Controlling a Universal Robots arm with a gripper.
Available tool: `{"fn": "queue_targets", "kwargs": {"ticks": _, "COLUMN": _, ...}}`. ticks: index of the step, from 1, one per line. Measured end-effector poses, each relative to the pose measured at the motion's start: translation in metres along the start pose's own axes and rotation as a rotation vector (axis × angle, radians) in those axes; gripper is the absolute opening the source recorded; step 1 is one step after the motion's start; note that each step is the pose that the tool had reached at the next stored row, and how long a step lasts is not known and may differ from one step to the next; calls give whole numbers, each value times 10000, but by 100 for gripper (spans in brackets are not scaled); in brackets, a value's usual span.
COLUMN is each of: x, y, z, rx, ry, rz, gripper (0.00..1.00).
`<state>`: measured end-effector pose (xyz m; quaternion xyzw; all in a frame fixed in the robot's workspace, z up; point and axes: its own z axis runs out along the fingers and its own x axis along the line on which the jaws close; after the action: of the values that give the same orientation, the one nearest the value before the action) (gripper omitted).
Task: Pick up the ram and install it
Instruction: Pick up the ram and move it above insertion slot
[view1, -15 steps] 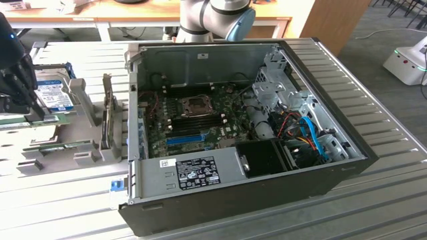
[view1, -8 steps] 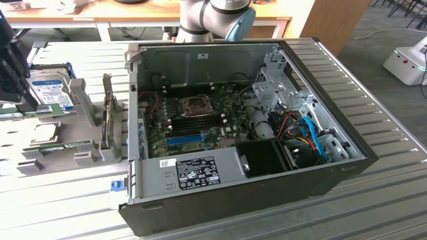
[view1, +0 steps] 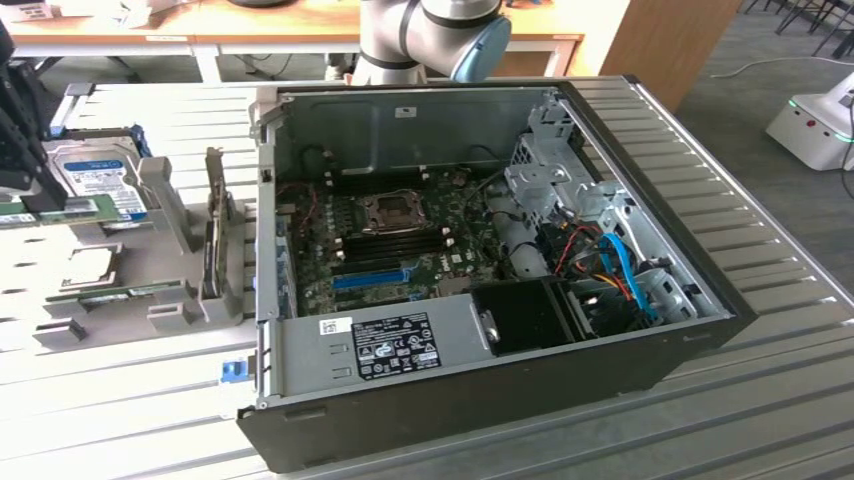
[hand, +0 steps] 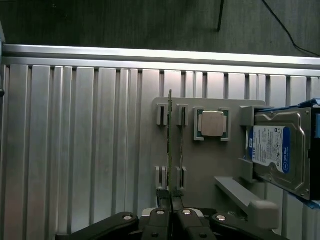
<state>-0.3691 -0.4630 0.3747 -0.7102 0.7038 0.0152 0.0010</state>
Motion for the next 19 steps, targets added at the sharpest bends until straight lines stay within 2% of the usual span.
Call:
{"fn": "queue_targets", "kwargs": {"ticks": 8, "x": -3, "y": 3, "z": -132, "rx": 0, "ry": 0, "rz": 7, "gripper": 12}}
{"fn": "queue_targets", "kwargs": {"ticks": 19, "x": -2, "y": -12, "z": -144, "rx": -2, "ry": 2, "rz": 5, "gripper": 12}}
